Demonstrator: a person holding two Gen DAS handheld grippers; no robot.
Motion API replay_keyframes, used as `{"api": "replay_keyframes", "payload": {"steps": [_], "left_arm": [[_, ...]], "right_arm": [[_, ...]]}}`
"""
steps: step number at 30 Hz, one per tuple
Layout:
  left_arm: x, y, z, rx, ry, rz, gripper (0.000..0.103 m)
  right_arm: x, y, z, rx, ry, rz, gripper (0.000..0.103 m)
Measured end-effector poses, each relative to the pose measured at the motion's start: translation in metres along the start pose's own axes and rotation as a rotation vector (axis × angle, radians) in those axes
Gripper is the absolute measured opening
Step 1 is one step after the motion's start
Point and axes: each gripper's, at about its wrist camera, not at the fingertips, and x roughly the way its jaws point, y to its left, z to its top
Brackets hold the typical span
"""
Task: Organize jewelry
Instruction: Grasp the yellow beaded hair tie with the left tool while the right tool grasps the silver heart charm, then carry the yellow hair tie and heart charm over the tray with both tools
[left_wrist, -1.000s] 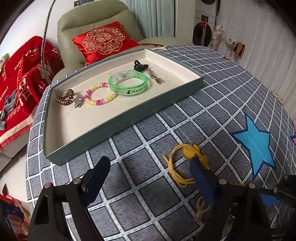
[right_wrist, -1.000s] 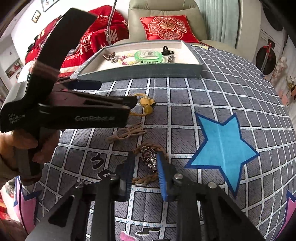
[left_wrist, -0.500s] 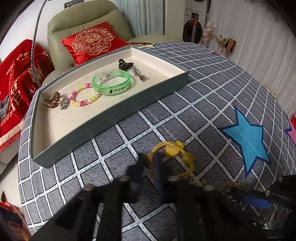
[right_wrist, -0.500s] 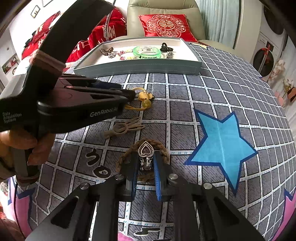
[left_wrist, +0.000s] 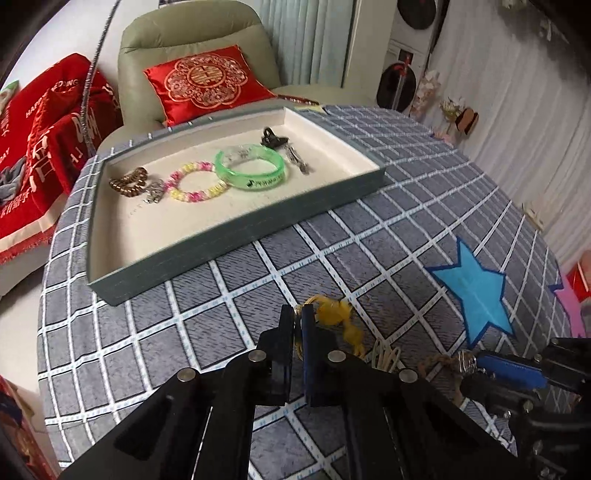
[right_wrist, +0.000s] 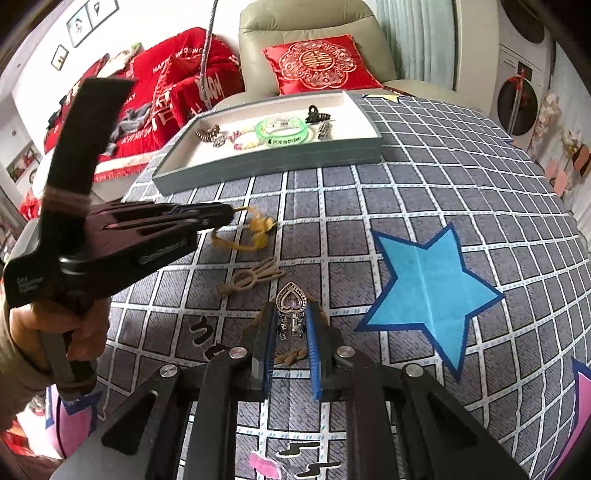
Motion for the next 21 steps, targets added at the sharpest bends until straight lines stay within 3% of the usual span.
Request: {"api": "replay_keyframes", "payload": {"steps": [21], "left_arm": [[-0.059, 0.03, 0.015, -0.096, -0.121, -0.003, 0.019]], "right_arm": [[-0.018, -0.016, 0.024, 0.065, -0.05, 0.049, 0.017]]}}
